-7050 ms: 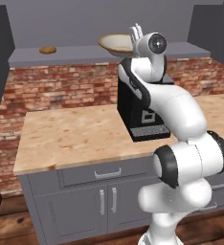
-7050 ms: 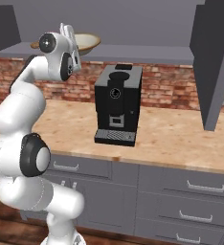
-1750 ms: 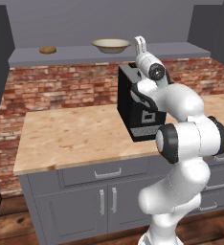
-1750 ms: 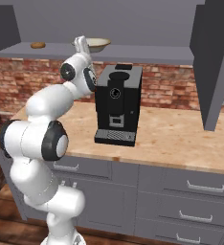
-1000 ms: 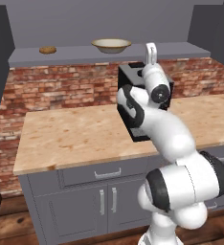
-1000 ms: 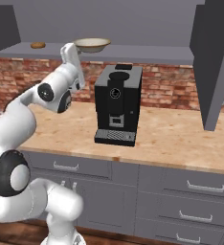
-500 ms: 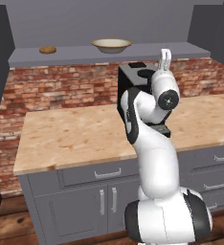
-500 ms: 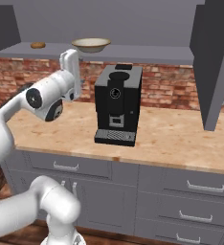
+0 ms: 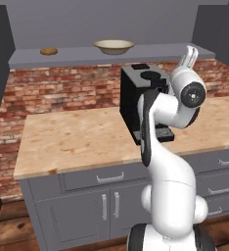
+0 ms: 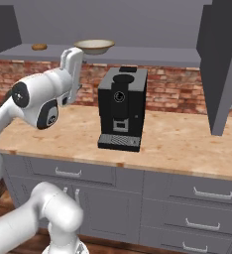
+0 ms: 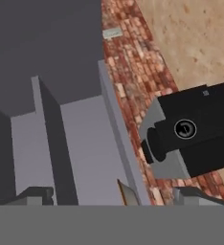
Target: Pick the mug and place it in the sink. Pick the bowl and place it in the open cabinet and then close the cabinet.
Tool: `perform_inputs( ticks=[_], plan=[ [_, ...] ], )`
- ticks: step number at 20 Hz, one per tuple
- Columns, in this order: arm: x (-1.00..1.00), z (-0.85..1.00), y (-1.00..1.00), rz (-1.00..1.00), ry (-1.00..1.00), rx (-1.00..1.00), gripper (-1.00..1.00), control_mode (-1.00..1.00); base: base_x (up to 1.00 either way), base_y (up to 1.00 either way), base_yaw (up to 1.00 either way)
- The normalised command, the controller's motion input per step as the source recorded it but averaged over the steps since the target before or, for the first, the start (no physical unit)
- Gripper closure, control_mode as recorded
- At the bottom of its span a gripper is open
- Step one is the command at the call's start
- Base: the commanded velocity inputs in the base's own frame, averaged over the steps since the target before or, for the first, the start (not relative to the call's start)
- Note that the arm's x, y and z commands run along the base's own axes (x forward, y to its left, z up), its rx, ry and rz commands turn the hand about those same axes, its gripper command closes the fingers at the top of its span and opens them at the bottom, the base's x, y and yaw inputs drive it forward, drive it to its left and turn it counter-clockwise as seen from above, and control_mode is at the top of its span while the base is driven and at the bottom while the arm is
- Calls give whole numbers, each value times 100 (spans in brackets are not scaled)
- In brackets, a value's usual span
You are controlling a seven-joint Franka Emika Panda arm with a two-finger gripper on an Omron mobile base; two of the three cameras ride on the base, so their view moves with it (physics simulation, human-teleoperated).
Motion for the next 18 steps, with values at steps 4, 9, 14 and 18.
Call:
perform_inputs(
  ticks=[4, 9, 14, 18],
  plan=[
    [-45, 9, -40, 3, 6, 15, -100, -100, 0, 0, 0],
    [-41, 0, -43, 8, 0, 12, -100, -100, 0, 0, 0],
    [-49, 1, -33, 2, -1, 8, -100, -100, 0, 0, 0],
    [-49, 0, -28, 0, -1, 7, -100, -100, 0, 0, 0]
  ],
)
